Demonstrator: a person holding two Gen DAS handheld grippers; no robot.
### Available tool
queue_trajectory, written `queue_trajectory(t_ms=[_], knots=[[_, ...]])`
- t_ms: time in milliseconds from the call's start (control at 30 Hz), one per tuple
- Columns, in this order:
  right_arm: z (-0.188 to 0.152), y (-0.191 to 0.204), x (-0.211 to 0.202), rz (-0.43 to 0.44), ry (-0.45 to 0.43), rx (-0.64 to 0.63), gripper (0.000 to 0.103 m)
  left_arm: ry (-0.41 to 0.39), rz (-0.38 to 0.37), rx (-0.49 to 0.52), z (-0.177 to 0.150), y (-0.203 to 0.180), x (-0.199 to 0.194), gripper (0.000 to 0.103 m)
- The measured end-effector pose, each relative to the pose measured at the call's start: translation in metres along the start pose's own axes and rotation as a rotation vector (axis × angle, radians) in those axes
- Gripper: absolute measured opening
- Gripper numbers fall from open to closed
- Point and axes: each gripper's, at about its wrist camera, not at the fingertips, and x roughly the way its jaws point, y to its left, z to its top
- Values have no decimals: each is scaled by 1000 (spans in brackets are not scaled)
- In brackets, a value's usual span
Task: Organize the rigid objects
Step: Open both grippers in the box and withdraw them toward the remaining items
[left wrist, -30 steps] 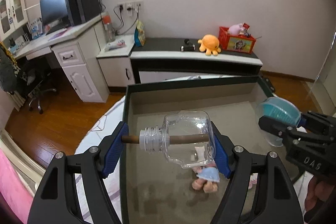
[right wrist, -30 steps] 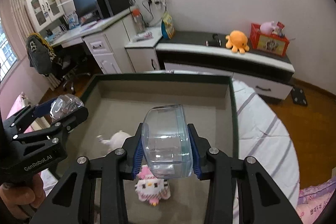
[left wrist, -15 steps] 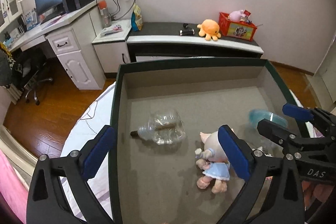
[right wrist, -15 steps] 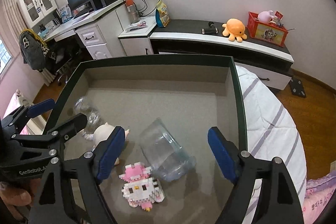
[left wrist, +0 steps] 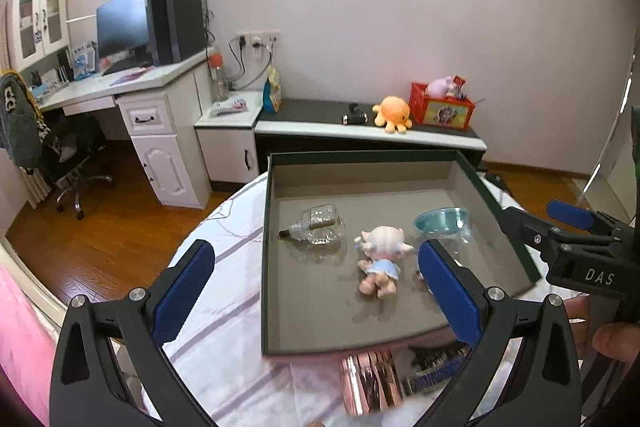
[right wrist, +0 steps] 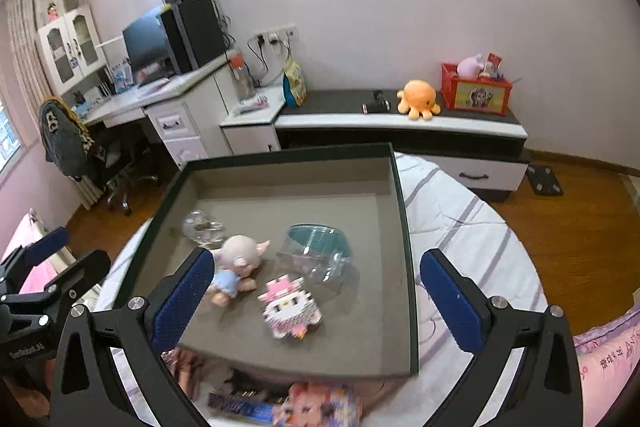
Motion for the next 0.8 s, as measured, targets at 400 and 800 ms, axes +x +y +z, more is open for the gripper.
queue_trajectory(t_ms=[400,800], knots=[[-32,27,-93,18,-118,-18,103,-63,34,-32,-33,3,-70,103],[-98,28,-149,-9,-159,6,103,-55,31,-98,-87,6,-114,103]])
